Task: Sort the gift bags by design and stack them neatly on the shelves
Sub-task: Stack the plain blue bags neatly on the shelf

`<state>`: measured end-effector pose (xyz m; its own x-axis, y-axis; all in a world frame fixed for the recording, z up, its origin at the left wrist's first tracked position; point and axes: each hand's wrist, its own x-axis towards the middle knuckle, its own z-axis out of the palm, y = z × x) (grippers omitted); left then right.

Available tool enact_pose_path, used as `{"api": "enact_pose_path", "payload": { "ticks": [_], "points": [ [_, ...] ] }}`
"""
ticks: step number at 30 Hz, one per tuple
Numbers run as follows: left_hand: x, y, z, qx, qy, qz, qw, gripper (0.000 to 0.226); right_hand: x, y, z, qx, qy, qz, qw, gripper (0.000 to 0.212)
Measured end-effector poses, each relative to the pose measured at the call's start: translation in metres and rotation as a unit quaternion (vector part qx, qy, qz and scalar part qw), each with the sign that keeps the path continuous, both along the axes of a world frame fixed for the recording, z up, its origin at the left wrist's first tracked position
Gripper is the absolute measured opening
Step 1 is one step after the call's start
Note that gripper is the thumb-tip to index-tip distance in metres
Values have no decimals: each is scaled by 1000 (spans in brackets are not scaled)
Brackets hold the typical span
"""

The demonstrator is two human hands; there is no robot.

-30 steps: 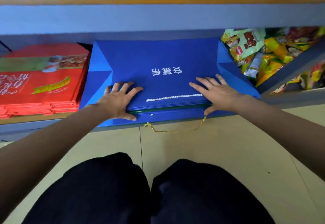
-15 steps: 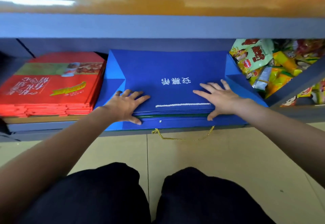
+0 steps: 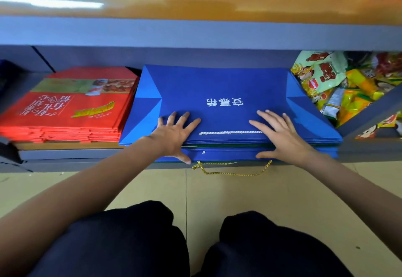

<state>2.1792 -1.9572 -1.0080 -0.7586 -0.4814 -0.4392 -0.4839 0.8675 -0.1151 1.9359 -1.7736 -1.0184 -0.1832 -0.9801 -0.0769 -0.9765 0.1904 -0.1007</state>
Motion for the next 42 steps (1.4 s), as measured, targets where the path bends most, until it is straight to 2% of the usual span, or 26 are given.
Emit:
{"api": "enact_pose_path", "payload": {
  "ticks": [5, 9, 11, 14, 20, 23, 26, 31, 33, 36, 39, 42],
  "points": [
    [-2, 6, -1, -2, 12, -16, 1000, 122, 24, 26, -22, -146, 74, 23, 986, 85],
    [2, -8, 10, 69, 95, 7, 993, 93, 57, 21, -24, -273, 56, 6, 960, 52],
    [4, -11, 12, 77, 119, 13, 990, 83, 80, 11, -24, -303, 33, -7, 952, 38],
    [5, -8, 11, 78, 110, 13, 991, 78, 116, -5, -35, -315, 15, -28, 949, 39],
    [8, -6, 5, 90, 130, 18, 987, 77, 163, -30, -75, -281, 107, -28, 953, 42],
    [8, -7, 2, 98, 129, 17, 987, 79, 165, -35, -79, -317, 121, -42, 940, 19],
    [9, -8, -1, 94, 123, 12, 988, 80, 154, -29, -77, -332, 126, -31, 934, 14],
    [7, -5, -2, 77, 100, -4, 992, 82, 160, -32, -71, -293, 144, -8, 945, 44],
    [6, -5, 0, 72, 95, -9, 993, 82, 163, -43, -71, -285, 166, -9, 944, 46],
    [7, -6, 1, 65, 86, -17, 994, 83, 164, -51, -66, -261, 186, 8, 947, 32],
    [7, -5, -1, 61, 90, -16, 994, 85, 154, -47, -55, -234, 197, 70, 949, 22],
    [6, -2, -2, 50, 85, -15, 995, 90, 125, -34, -39, -236, 191, 118, 946, 3]
  ]
}}
